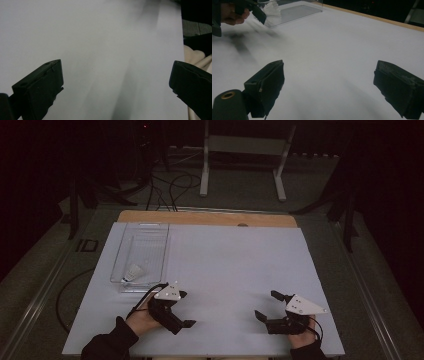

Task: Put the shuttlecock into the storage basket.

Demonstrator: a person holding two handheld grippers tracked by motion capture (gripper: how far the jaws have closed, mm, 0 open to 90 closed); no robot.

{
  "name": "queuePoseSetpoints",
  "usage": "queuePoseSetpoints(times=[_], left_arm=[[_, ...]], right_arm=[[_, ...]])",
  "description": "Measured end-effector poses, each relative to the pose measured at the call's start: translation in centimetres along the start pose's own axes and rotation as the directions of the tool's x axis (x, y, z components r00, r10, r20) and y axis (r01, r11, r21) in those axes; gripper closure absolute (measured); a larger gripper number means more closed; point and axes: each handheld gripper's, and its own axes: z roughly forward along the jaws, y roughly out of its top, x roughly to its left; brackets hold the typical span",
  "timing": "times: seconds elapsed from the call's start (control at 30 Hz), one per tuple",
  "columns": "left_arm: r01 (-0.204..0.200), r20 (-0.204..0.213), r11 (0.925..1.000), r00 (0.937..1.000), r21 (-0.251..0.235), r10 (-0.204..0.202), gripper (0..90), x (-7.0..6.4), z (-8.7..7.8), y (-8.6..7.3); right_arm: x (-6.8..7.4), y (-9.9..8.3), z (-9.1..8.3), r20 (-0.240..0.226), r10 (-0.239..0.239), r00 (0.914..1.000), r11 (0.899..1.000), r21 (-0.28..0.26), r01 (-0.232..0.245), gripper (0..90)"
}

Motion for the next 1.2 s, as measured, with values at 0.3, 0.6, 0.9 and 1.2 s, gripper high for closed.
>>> queuePoseSetpoints(times=[0.3,0.6,0.9,1.2], left_arm=[[-0.002,-0.023,0.9995,0.9997,-0.033,0.001,0.0,-0.2,-1.3,-1.7],[0.012,-0.014,0.9992,0.9998,-0.039,-0.013,0.0,0.2,-2.6,-3.4],[0.030,-0.058,0.9976,0.9977,-0.063,-0.034,0.0,0.3,-3.6,-4.8],[0.042,-0.072,0.9965,0.9963,-0.072,-0.047,0.0,0.2,-4.0,-5.6]], right_arm=[[-0.1,0.1,-0.2,0.003,-0.003,1.0000,1.000,-0.006,0.003,9.4],[0.0,0.1,-0.1,0.005,-0.006,1.0000,1.000,-0.005,0.006,9.4],[0.0,0.1,-0.1,0.005,-0.007,1.0000,1.000,-0.004,0.007,9.4],[0.0,0.1,-0.2,0.005,-0.006,1.0000,1.000,-0.004,0.006,9.4]])
